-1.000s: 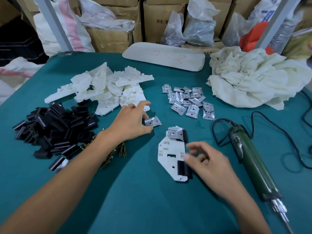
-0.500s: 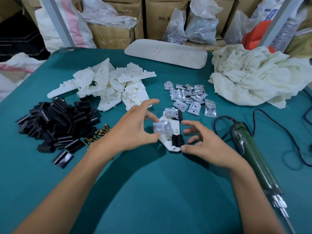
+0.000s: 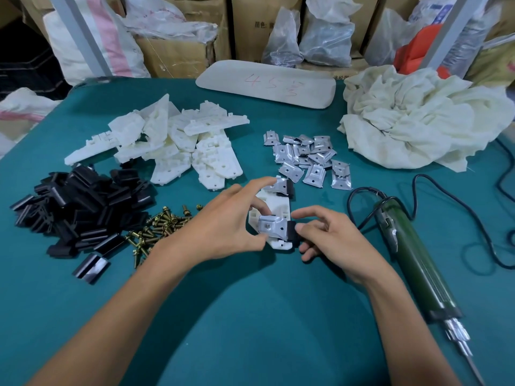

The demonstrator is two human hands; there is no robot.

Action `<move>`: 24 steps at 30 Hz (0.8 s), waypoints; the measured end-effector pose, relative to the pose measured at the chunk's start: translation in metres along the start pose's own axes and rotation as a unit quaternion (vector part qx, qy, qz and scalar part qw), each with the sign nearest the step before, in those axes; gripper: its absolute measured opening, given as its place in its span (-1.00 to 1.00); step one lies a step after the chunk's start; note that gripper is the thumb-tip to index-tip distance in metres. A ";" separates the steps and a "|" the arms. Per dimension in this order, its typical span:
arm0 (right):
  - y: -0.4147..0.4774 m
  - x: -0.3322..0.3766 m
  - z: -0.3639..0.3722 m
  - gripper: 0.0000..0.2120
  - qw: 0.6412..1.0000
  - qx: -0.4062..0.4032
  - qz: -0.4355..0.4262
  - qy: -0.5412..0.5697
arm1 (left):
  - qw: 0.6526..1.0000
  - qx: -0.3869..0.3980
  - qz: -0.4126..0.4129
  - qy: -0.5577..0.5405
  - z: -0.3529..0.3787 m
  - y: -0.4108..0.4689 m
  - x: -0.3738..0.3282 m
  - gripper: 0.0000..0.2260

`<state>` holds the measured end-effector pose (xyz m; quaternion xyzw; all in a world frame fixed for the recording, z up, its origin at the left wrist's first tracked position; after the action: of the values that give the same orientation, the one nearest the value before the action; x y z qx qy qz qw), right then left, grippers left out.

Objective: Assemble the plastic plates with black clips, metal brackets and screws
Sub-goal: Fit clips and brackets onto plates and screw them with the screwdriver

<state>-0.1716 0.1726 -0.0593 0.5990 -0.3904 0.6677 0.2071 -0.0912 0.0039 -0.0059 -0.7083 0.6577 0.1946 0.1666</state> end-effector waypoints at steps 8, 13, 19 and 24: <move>0.002 -0.004 0.001 -0.93 0.999 -0.010 -0.002 0.036 | 0.999 -0.021 -0.016 -0.037 0.003 -0.001 0.002 -0.22; -0.001 0.001 0.002 -0.91 0.999 0.003 -0.036 0.034 | 0.998 -0.011 -0.028 -0.050 0.004 0.001 0.001 -0.20; 0.000 0.000 0.004 -0.90 0.999 0.019 -0.034 0.026 | 0.998 -0.026 0.011 -0.049 -0.004 0.003 -0.011 -0.24; 0.001 -0.004 0.003 -0.92 0.998 0.008 -0.021 0.054 | 0.998 -0.004 -0.003 -0.061 0.001 0.007 -0.005 -0.22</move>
<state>-0.1693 0.1703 -0.0639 0.5720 -0.3611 0.6973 0.2371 -0.0982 0.0084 -0.0040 -0.6976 0.6438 0.2394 0.2041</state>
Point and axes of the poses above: each hand's wrist, its own y-axis towards the middle knuckle, its own z-axis out of the palm, x = y × z, the point moved 8 cm from there along y, towards the middle knuckle, and after that the axes turned 6 degrees about y, right-handed, at the moved point
